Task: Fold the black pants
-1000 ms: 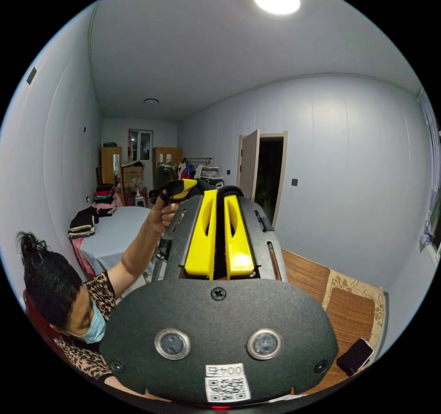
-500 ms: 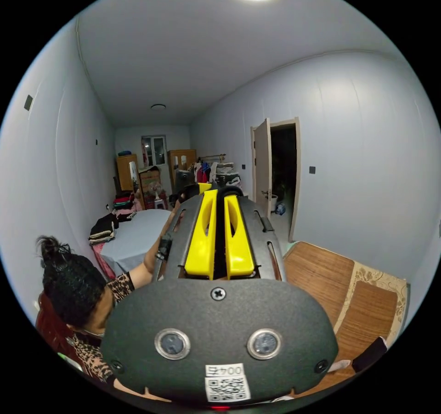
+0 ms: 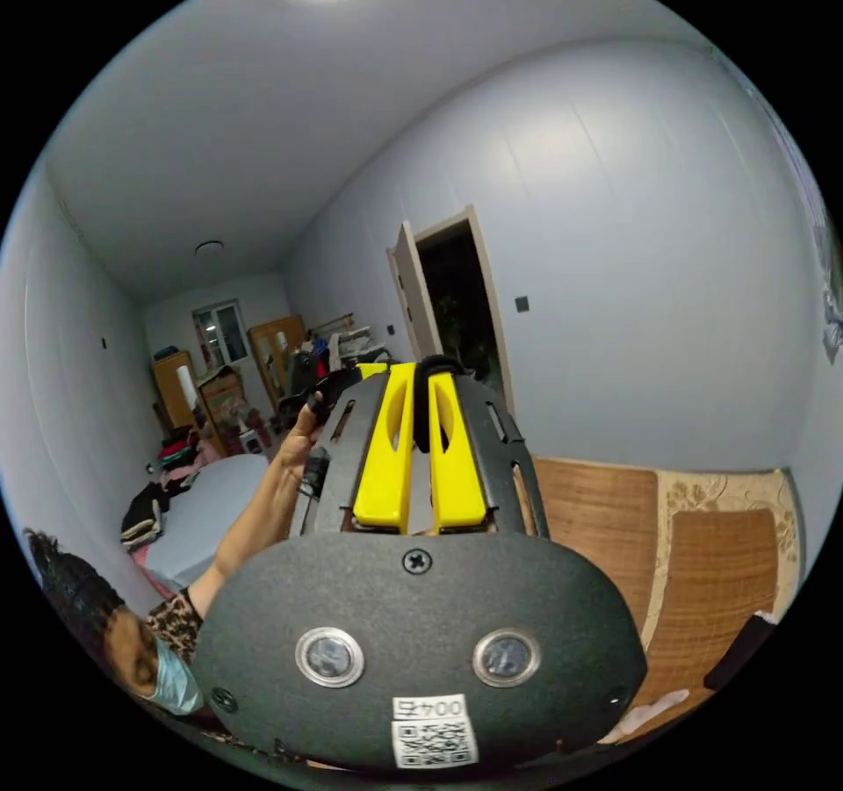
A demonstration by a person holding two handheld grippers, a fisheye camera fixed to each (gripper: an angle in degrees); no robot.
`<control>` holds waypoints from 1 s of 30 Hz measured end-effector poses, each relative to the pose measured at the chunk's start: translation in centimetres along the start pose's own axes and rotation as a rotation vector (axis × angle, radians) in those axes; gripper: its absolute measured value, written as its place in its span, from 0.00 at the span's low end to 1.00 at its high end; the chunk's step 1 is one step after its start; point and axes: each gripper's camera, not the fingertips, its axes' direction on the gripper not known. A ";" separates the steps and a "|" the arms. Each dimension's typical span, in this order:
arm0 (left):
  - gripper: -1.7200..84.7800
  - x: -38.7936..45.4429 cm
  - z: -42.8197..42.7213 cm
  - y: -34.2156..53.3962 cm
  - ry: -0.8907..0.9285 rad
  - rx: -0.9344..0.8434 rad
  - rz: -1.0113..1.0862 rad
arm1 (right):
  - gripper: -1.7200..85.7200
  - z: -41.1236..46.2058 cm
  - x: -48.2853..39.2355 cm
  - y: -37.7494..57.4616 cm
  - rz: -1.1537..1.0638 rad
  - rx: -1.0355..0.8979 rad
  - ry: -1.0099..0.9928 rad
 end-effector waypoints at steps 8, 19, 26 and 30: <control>0.04 -0.7 0.1 5.5 -0.050 -0.022 0.165 | 0.06 5.3 3.1 4.6 -0.182 0.121 0.148; 0.04 -13.1 4.5 49.8 -0.121 -0.365 -0.111 | 0.07 17.8 16.0 38.8 0.188 -0.293 0.096; 0.04 -20.9 8.0 81.1 -0.060 -0.624 -0.733 | 0.07 24.3 24.1 61.3 0.678 -0.697 0.120; 0.04 -21.6 8.2 88.3 0.001 -0.738 -0.883 | 0.08 26.9 26.8 64.7 0.774 -0.876 0.123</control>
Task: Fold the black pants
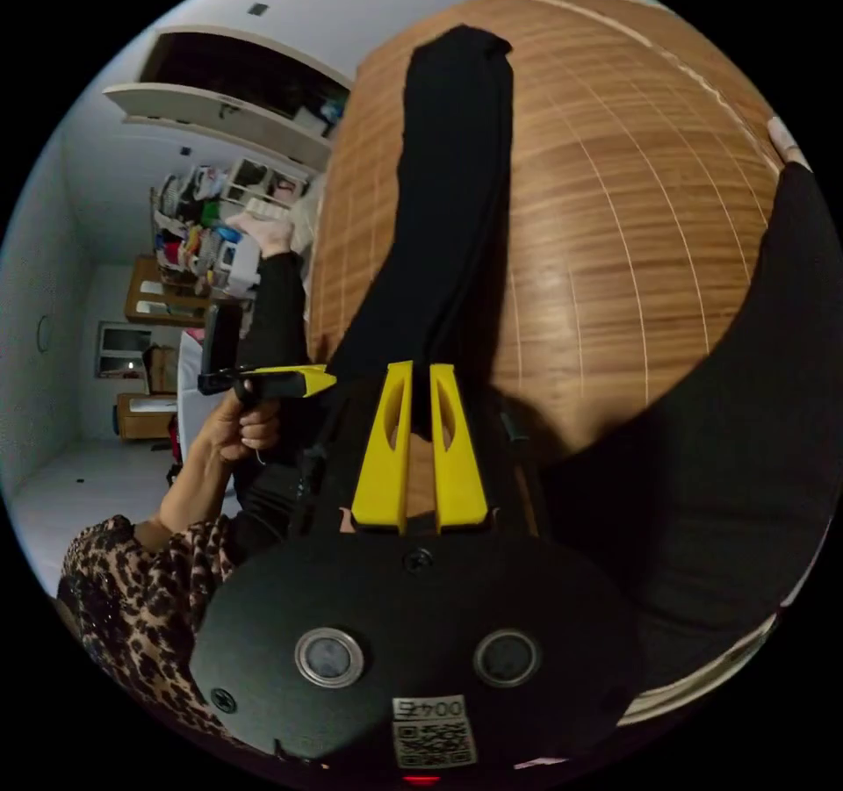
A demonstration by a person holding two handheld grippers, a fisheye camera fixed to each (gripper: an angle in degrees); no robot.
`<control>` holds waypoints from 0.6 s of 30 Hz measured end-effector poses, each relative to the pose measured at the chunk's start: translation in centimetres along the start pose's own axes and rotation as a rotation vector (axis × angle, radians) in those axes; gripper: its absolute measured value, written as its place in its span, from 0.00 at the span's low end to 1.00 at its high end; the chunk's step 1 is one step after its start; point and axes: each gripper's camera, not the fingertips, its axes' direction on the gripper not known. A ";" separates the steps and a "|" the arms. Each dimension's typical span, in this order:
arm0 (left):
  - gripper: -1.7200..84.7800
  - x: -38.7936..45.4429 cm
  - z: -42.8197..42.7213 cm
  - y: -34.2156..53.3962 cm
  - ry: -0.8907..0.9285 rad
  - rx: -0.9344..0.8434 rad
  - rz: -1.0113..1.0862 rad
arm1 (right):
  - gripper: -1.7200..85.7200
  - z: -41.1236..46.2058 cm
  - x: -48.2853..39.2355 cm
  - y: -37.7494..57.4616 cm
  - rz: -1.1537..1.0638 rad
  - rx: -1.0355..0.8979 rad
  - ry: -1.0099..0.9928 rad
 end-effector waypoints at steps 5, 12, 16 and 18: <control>0.05 -3.6 0.6 3.3 -0.007 -0.006 -0.008 | 0.08 2.3 2.5 -3.0 0.067 -0.094 0.052; 0.04 -4.9 1.9 6.5 -0.122 0.091 0.126 | 0.09 3.5 3.9 -6.6 0.041 -0.032 0.073; 0.04 -4.0 6.2 6.0 -0.409 0.018 0.299 | 0.08 4.8 4.4 -11.0 0.008 0.012 0.100; 0.03 -3.8 8.6 5.8 -0.518 -0.011 0.376 | 0.08 6.0 5.0 -12.9 0.013 0.006 0.111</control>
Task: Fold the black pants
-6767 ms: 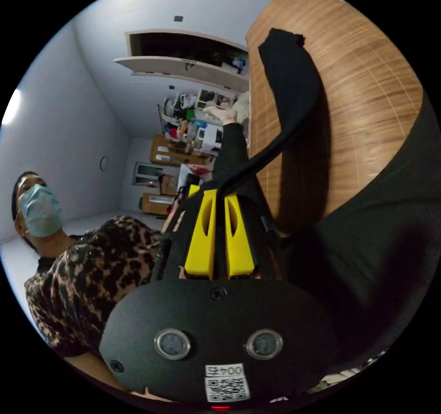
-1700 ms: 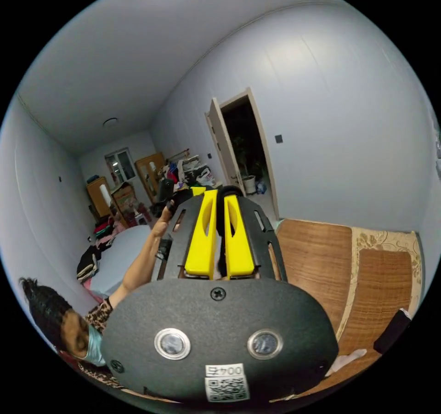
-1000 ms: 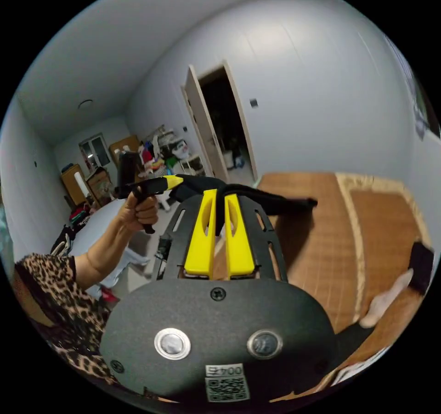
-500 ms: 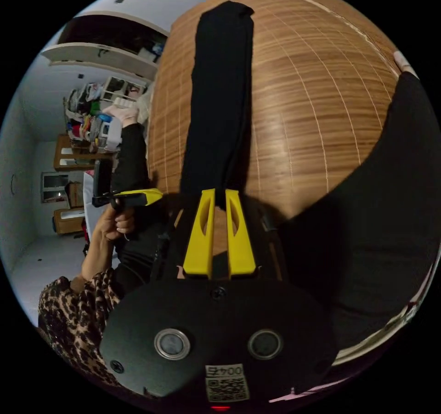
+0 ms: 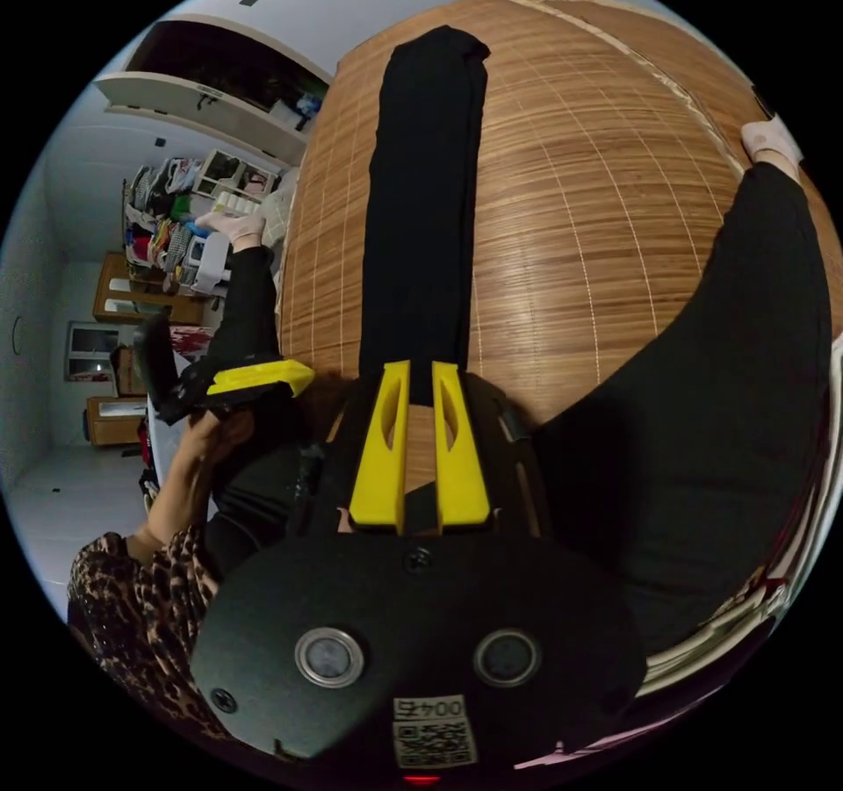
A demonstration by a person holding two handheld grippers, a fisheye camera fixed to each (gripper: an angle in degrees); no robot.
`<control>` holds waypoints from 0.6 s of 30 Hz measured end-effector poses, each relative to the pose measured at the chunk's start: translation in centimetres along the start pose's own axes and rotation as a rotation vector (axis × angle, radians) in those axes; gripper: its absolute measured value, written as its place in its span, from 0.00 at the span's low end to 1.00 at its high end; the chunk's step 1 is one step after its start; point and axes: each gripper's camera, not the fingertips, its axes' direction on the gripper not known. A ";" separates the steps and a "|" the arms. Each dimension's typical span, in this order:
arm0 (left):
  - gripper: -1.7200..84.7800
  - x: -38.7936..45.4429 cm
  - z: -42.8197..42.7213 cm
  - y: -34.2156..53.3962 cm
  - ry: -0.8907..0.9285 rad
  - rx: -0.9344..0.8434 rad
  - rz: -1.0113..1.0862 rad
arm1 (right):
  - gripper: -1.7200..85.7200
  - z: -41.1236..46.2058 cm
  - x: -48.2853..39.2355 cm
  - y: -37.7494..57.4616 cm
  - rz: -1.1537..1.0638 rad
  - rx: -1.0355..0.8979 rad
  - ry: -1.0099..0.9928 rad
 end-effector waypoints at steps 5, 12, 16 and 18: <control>0.03 0.8 5.5 1.7 -0.147 0.037 0.065 | 0.08 4.5 3.7 -4.3 0.111 -0.085 -0.017; 0.03 -1.7 9.0 4.4 -0.055 0.023 -0.017 | 0.09 7.1 6.6 -7.8 0.171 -0.147 -0.140; 0.03 -1.6 11.1 5.6 -0.064 -0.005 -0.002 | 0.09 8.5 7.0 -9.5 0.157 -0.173 -0.102; 0.03 -1.5 12.0 6.1 -0.073 -0.017 0.009 | 0.09 9.0 7.2 -10.2 0.151 -0.182 -0.102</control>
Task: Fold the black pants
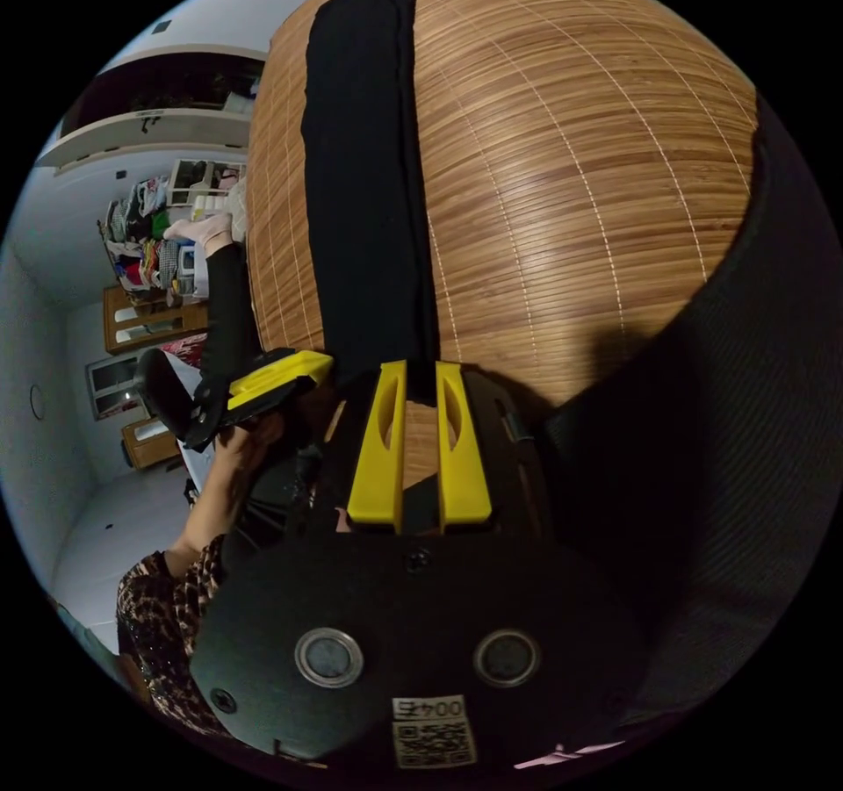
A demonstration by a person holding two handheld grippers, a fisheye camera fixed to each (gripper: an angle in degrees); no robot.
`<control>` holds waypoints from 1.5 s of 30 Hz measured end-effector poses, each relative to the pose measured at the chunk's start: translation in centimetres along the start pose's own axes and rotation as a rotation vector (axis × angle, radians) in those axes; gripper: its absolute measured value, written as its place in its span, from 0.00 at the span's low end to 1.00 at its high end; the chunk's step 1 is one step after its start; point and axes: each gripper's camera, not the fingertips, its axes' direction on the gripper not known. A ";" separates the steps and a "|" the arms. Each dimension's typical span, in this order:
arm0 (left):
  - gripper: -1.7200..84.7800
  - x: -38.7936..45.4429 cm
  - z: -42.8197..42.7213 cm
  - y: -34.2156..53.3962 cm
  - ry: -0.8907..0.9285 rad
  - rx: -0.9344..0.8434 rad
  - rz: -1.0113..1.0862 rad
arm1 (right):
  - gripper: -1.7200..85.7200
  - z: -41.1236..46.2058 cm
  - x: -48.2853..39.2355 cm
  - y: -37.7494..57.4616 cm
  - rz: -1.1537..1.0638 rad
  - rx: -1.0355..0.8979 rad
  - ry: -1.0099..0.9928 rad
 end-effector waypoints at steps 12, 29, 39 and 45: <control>0.03 -0.7 3.6 2.5 0.010 -0.010 -0.021 | 0.09 1.8 1.1 -4.0 -0.023 -0.032 0.031; 0.03 -1.3 6.0 3.6 0.010 0.039 -0.063 | 0.07 1.9 0.3 -3.8 -0.115 0.073 0.207; 0.03 -0.8 7.6 2.5 0.007 0.009 -0.057 | 0.08 1.9 3.4 -4.1 -0.035 0.005 0.131; 0.04 0.3 7.0 1.5 -0.008 0.049 -0.037 | 0.08 -5.8 4.4 -3.9 -0.200 0.362 -0.040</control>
